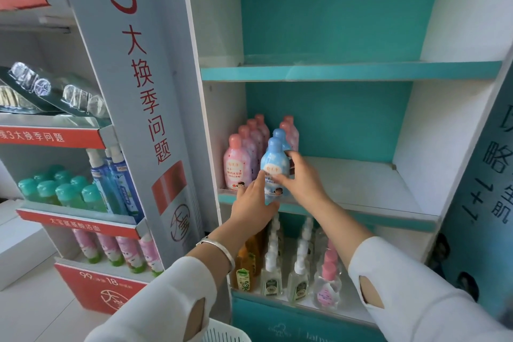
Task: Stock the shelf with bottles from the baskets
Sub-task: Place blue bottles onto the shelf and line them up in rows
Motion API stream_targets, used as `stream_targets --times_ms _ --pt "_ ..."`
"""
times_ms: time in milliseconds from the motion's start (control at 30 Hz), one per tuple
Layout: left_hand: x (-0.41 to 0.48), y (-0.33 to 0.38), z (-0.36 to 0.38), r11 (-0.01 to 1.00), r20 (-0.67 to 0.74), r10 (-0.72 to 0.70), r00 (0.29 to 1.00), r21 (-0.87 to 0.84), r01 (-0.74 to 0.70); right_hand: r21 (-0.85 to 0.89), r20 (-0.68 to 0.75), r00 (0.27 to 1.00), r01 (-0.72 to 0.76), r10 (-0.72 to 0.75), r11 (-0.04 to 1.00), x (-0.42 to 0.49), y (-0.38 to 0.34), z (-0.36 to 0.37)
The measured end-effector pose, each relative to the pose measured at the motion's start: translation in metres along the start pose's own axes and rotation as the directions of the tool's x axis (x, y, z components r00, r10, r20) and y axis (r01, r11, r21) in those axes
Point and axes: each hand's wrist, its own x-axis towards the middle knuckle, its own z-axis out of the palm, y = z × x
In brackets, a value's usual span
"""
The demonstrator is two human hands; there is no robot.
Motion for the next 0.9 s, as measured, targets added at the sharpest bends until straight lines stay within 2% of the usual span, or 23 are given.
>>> stream_targets --times_ms 200,300,433,533,600,633,700,800,900 --pt "-0.005 -0.001 0.003 1.0 0.002 -0.009 1.0 -0.019 0.009 -0.038 0.017 1.0 0.004 -0.003 0.999 -0.003 -0.002 -0.001" --pt "-0.015 -0.001 0.0 1.0 0.02 -0.006 1.0 -0.013 0.006 -0.035 0.029 0.999 -0.038 0.039 0.999 -0.005 -0.005 -0.002" --pt "-0.03 -0.007 -0.008 1.0 0.029 -0.021 0.999 -0.022 0.022 -0.131 0.068 0.992 -0.096 0.106 0.987 -0.015 -0.011 -0.001" --pt "-0.049 -0.016 -0.017 0.999 0.037 -0.028 0.999 -0.031 0.029 -0.261 -0.066 0.997 -0.058 0.042 0.963 -0.036 -0.024 -0.001" --pt "-0.067 -0.027 -0.024 0.999 0.063 -0.024 0.998 -0.022 0.025 -0.271 -0.102 0.994 0.01 -0.039 0.963 -0.056 -0.037 0.004" --pt "-0.077 -0.036 -0.027 0.999 0.076 -0.032 0.997 -0.018 0.034 -0.249 -0.049 0.997 0.043 -0.057 0.968 -0.066 -0.041 0.009" --pt "-0.099 -0.058 -0.031 0.997 0.084 -0.078 0.993 0.01 0.077 -0.181 0.185 0.982 0.076 -0.042 0.981 -0.088 -0.046 0.025" --pt "-0.129 -0.1 -0.029 0.979 0.083 -0.198 0.977 0.069 0.193 -0.171 0.548 0.836 0.07 0.036 0.983 -0.119 -0.045 0.058" --pt "-0.151 -0.141 -0.023 0.96 0.103 -0.269 0.958 0.114 0.257 -0.212 0.712 0.698 0.108 0.077 0.971 -0.142 -0.04 0.092"
